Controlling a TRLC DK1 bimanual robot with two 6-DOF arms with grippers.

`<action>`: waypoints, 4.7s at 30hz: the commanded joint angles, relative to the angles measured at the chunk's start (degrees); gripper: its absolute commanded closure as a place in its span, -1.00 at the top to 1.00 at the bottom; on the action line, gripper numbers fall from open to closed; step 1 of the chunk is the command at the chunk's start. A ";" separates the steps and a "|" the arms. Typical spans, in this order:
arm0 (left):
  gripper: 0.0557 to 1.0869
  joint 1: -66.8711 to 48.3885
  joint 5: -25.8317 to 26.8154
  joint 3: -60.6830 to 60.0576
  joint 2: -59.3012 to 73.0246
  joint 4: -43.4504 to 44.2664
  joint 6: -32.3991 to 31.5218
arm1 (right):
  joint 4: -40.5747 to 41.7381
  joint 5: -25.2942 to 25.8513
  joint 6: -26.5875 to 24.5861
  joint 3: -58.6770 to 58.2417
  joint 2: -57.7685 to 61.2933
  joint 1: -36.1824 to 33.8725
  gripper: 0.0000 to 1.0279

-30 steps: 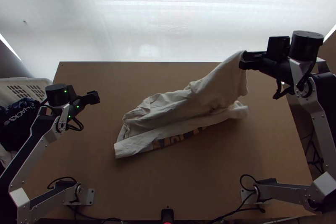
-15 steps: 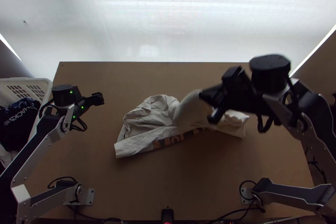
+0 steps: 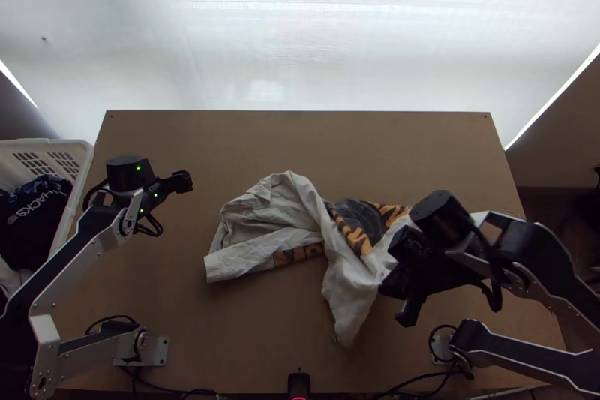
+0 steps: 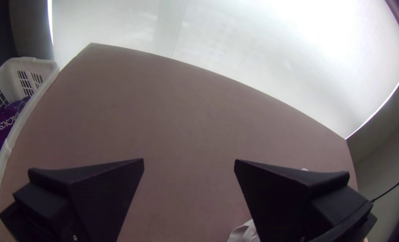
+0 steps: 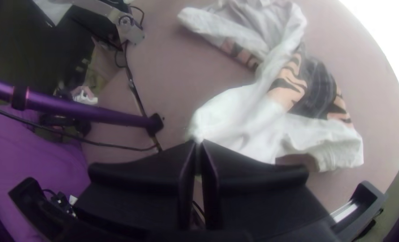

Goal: Fold the t-shirt

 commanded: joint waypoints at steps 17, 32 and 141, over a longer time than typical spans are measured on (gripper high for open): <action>0.90 -9.10 5.12 14.32 16.97 -5.69 4.28 | 1.23 -1.69 -1.71 -14.45 3.07 -10.27 -0.94; 0.90 -15.52 13.20 30.14 28.92 -24.32 10.16 | 2.55 -1.69 -1.71 -12.96 5.09 -13.61 -0.94; -0.93 11.90 7.40 27.94 -5.79 -3.93 -2.40 | 21.27 -1.60 13.15 38.20 21.26 -53.51 -0.94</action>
